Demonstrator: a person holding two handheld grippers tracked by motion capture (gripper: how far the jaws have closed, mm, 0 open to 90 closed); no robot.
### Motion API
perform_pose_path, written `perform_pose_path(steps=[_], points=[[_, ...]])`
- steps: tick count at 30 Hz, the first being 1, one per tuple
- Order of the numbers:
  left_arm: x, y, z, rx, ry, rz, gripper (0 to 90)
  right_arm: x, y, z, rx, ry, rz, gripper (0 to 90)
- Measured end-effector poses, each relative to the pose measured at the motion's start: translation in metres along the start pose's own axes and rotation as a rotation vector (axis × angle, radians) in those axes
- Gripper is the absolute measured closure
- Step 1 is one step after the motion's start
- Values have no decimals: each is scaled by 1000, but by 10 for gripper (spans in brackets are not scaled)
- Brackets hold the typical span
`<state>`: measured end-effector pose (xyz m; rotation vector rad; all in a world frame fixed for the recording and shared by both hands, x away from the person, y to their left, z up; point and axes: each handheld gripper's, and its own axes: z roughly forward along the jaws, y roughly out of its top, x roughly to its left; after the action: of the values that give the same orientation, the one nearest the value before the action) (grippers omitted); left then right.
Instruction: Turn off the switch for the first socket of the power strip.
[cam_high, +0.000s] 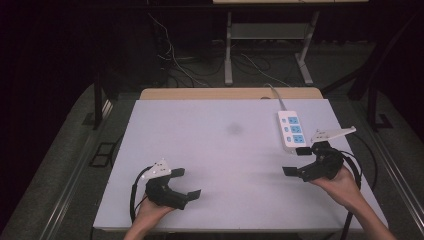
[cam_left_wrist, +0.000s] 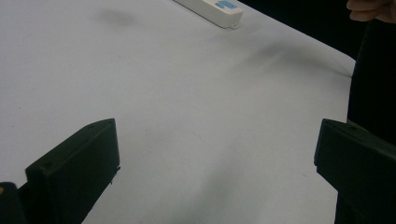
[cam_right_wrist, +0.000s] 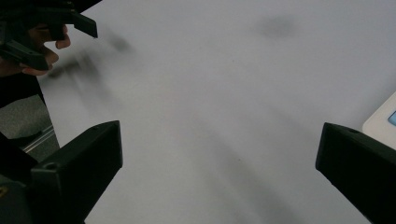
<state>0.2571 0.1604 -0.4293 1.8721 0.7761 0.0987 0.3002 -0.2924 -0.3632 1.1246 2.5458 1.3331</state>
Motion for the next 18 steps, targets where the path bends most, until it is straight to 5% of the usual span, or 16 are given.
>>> perform_pose_path(steps=[18], points=[[2, 0, -1, -9, 2, -11, 0, -21, 33, 4, 36, -27, -23, 3]])
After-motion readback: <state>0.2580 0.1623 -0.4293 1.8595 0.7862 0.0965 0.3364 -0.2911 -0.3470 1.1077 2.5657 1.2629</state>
